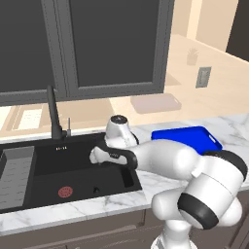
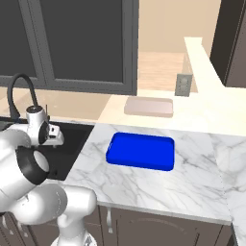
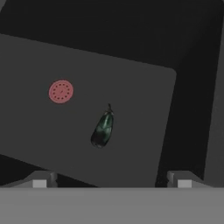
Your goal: Pick up all produce items and place them in the sink. Turn on the sink faucet to wash them. Then turn the sink off and put them in the tray.
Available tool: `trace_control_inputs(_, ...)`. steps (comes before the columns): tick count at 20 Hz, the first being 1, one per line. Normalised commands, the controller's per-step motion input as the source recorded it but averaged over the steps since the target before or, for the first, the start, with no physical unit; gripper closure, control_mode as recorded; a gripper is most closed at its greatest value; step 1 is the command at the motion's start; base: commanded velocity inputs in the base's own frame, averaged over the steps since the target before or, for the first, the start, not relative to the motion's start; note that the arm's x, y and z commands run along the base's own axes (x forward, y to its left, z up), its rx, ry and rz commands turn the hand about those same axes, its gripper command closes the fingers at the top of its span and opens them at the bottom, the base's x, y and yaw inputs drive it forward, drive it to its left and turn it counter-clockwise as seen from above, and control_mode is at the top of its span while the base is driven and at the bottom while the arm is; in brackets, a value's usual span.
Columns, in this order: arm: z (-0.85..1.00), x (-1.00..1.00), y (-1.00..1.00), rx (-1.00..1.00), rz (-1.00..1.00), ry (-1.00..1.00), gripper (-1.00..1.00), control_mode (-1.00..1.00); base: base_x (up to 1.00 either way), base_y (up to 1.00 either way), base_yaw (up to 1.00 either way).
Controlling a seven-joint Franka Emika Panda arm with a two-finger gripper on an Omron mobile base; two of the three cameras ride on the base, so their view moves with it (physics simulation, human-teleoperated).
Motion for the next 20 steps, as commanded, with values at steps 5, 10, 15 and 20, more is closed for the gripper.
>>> trace_control_inputs(5,-0.41,0.00,0.09,-0.04,0.00,0.02,-1.00,-1.00,0.00,0.00,0.00)
trace_control_inputs(10,-0.38,0.00,0.12,-0.03,0.00,0.02,-1.00,-1.00,0.00,0.00,0.00)
trace_control_inputs(15,-0.39,0.00,0.05,-0.02,0.00,0.03,-1.00,-1.00,0.00,0.00,0.00)
trace_control_inputs(20,-0.33,0.00,0.01,-0.01,0.00,0.01,-1.00,-1.00,0.00,0.00,0.00)
